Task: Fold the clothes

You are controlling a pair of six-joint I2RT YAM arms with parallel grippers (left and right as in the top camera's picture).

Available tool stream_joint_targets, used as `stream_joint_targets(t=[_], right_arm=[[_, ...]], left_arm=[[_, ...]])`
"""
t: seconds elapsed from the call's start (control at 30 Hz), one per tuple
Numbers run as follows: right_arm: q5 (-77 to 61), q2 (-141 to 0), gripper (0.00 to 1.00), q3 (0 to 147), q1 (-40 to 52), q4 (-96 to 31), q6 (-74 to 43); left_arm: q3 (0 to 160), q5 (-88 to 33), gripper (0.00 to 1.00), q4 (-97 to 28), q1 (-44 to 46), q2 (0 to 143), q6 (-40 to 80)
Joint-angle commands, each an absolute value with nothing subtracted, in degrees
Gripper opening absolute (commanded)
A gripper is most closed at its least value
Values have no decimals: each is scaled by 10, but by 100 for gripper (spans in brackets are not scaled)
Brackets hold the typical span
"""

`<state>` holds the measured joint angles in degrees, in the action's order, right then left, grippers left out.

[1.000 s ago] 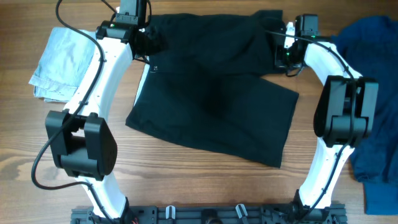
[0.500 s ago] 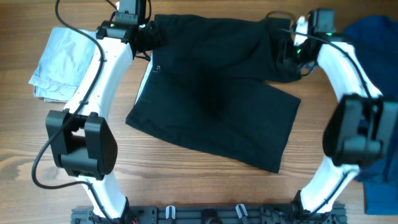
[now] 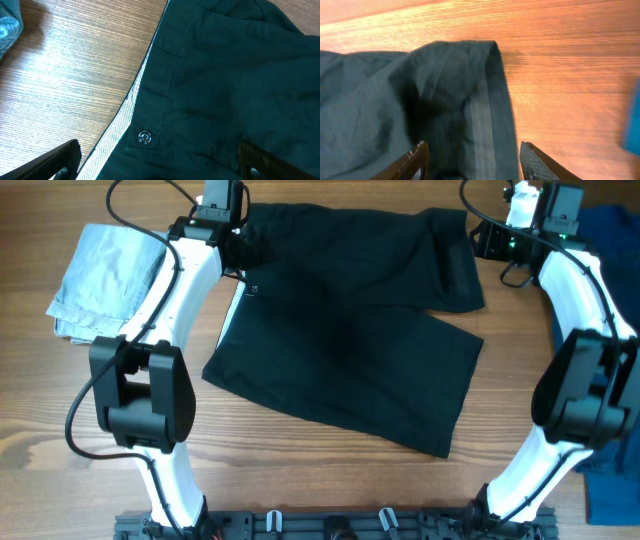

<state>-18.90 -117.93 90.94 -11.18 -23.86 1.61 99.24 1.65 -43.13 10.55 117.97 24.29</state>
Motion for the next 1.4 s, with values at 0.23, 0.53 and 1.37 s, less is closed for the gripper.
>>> stream_joint_targets(t=[0.23, 0.53, 1.37], right_arm=[[-378, -1304, 57, 907, -127, -90, -17], [-399, -1356, 57, 907, -126, -12, -57], [-353, -1363, 36, 907, -92, 48, -107]], left_arm=[[991, 14, 100, -430, 106, 1180, 248], [991, 14, 100, -430, 106, 1180, 248], [991, 14, 100, -430, 106, 1180, 248]])
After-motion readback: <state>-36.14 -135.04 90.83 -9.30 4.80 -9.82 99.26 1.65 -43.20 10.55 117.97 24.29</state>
